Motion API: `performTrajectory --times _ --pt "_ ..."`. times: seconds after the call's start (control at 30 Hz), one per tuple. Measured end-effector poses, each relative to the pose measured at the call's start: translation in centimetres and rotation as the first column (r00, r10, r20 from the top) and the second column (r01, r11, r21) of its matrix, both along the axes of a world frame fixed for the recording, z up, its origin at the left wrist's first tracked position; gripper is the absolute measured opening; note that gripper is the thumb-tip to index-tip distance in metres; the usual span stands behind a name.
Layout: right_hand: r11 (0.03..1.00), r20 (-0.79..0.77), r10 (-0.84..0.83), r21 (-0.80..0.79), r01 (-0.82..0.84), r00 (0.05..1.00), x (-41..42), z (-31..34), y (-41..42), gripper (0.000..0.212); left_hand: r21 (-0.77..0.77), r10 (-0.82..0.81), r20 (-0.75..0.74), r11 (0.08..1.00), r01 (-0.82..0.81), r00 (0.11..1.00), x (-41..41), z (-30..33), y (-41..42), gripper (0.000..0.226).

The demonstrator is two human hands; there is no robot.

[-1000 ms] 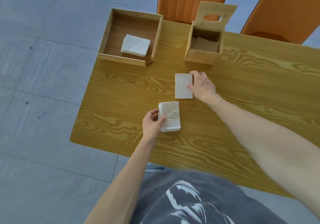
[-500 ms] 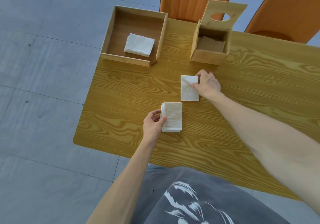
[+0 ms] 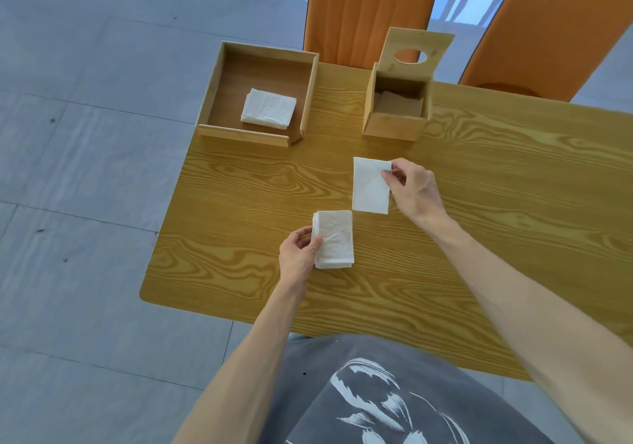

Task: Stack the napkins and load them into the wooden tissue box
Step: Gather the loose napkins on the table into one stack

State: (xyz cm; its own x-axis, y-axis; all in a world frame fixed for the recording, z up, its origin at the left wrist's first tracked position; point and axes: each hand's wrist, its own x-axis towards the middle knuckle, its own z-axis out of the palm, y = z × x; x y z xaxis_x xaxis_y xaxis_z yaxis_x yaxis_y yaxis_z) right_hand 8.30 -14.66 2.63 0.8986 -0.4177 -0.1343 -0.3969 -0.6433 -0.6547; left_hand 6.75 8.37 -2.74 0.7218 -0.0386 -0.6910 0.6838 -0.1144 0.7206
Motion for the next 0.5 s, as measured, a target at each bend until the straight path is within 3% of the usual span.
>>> performTrajectory --times 0.13,0.2,0.37,0.5 --pt "0.929 -0.063 0.034 0.371 -0.008 0.997 -0.9 1.1 0.3 0.016 -0.002 0.002 0.010 1.000 -0.002 1.000 -0.1 -0.1 0.0 0.035" --pt "0.875 -0.132 0.102 0.483 -0.026 0.986 -1.6 0.8 1.1 0.013 0.001 0.001 0.020 1.000 -0.001 1.000 -0.2 -0.2 0.1 0.037" --pt "0.793 -0.260 0.240 0.608 -0.034 0.935 -3.0 -1.5 3.8 0.016 0.005 0.006 0.028 1.000 -0.006 1.000 -0.3 -0.2 0.2 0.034" --pt "0.794 -0.304 0.211 0.608 0.019 0.929 -3.7 -3.3 5.1 0.022 0.007 0.003 0.035 1.000 -0.004 0.999 -0.5 -0.2 0.1 0.034"
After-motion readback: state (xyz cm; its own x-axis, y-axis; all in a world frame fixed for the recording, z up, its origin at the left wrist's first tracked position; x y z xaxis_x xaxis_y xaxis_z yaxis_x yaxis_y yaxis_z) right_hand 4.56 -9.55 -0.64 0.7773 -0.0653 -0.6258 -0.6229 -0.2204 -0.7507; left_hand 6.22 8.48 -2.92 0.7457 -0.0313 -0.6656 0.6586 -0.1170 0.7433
